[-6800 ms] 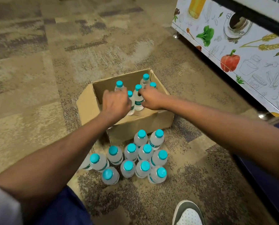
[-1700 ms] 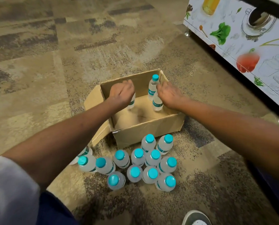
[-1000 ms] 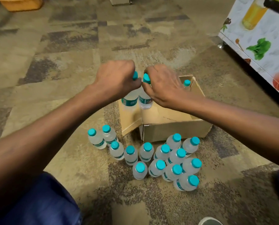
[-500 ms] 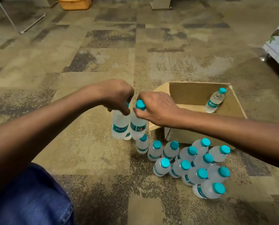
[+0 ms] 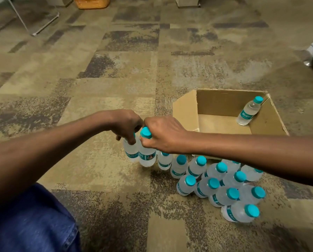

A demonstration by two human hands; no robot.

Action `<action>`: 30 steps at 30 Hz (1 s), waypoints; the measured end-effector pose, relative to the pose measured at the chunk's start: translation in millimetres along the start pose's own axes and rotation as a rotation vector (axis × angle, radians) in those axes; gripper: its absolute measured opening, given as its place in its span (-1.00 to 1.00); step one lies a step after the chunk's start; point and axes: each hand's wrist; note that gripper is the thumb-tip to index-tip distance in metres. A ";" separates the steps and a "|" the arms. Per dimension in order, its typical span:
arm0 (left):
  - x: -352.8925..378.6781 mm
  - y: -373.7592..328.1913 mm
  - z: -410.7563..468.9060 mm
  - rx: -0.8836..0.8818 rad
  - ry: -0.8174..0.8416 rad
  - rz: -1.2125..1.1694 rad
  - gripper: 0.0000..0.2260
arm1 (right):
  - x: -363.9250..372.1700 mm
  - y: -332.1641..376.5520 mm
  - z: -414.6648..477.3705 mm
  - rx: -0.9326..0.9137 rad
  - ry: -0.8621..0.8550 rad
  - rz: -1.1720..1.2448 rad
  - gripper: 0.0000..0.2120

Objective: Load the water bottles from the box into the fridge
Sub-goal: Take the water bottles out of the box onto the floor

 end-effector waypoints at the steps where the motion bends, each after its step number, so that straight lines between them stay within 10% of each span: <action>1: 3.4 -2.6 2.2 0.007 0.010 0.022 -0.77 | 5.4 -1.9 -1.6 -0.004 0.025 0.003 -0.71; 30: 57.8 -46.4 36.2 0.078 0.014 0.417 -0.69 | 69.7 -44.3 -33.5 -0.155 0.517 -0.192 -0.81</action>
Point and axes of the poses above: each hand's wrist, its own z-axis towards the middle knuckle, its own x-axis out of the palm, y = z × x, and after that the axes turned 14 degrees about z, right-handed
